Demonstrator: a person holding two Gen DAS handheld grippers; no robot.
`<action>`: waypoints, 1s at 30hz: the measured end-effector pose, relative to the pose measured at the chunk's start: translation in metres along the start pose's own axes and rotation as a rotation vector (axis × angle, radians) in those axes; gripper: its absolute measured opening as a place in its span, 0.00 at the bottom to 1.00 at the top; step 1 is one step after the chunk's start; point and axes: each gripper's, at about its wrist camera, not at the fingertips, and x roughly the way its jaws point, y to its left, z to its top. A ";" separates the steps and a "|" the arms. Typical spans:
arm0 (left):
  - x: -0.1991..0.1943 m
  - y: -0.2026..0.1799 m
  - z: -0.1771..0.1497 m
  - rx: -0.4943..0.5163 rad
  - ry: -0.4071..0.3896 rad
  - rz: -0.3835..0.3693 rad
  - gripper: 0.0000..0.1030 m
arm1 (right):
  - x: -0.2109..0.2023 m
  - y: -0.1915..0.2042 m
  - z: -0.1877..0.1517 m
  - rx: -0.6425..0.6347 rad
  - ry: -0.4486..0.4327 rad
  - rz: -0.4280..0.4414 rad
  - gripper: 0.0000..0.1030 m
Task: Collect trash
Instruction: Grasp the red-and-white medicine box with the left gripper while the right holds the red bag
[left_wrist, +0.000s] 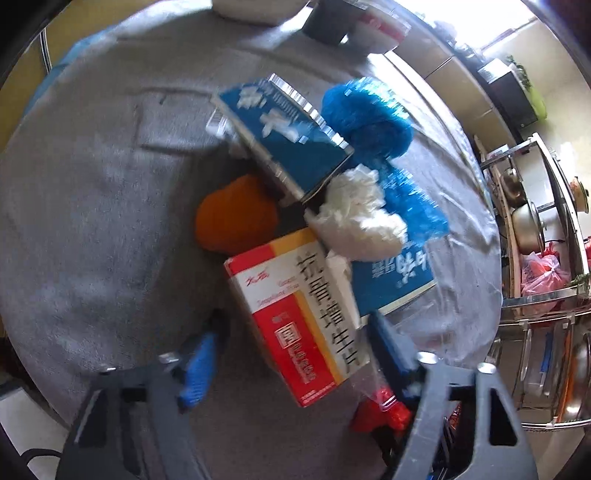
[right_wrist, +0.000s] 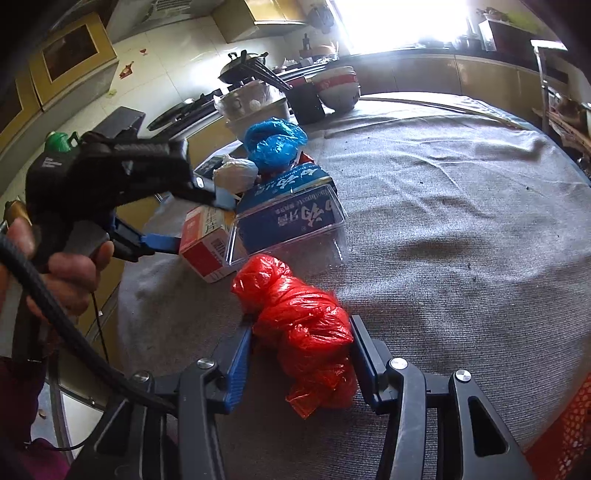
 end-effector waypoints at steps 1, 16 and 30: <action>0.000 0.003 0.000 -0.012 0.007 -0.016 0.66 | 0.000 0.000 0.000 -0.001 -0.001 -0.002 0.51; -0.025 0.027 -0.019 0.044 -0.025 0.064 0.60 | -0.013 0.015 -0.008 -0.056 -0.036 0.000 0.50; -0.086 -0.018 -0.076 0.319 -0.172 0.083 0.59 | -0.070 -0.002 -0.019 -0.007 -0.136 -0.015 0.50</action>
